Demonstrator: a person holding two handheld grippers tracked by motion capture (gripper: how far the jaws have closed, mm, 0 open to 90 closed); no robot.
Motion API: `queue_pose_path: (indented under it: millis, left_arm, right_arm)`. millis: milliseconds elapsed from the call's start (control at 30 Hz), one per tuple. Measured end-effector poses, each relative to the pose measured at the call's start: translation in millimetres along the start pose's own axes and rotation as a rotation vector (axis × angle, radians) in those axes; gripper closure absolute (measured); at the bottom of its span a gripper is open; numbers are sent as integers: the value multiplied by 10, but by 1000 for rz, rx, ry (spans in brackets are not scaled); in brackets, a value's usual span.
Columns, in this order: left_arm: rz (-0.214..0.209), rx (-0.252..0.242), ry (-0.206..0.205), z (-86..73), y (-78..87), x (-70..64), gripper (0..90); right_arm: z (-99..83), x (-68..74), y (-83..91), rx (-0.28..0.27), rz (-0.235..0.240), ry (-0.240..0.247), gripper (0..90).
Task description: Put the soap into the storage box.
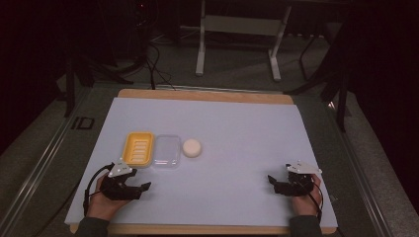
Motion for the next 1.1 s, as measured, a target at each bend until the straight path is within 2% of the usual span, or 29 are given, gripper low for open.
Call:
queue_pose_path:
  millis: [233,367,433,533,567,767,867,967,1100]
  left_arm:
    - [-15,14,0,-17,-22,-30,256]
    - [-28,15,-4,-7,-39,-42,294]
    - [-31,24,-18,-3,-52,-46,295]
    - [-34,39,-36,0,-68,-53,298]
    - [-38,62,-61,-3,-88,-55,298]
    - [-55,100,-85,-13,-138,-46,305]
    - [-57,100,-92,5,-155,-43,305]
    - [-66,76,-83,51,-158,-59,306]
    - [-69,73,-100,115,-182,-84,305]
  right_arm:
    - [12,8,20,-27,-2,9,145]
    - [11,9,20,-25,-13,18,146]
    - [12,6,20,-26,-19,19,148]
    - [13,2,22,-30,-27,16,199]
    - [13,2,25,-31,-28,19,199]
    - [18,9,32,-41,-28,26,199]
    - [18,10,32,-42,-26,25,199]
    - [19,12,33,-43,-24,27,199]
    - [20,13,35,-45,-24,28,199]
Point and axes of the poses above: each handheld gripper's, and its own axes: y roughly backward along the jaws, z roughly out of its top, x roughly to its left, the point moved 7 cm from there along -y, roughly forward along the jaws, and after that the axes turned 15 degrees about -x, right-handed, at the moved point
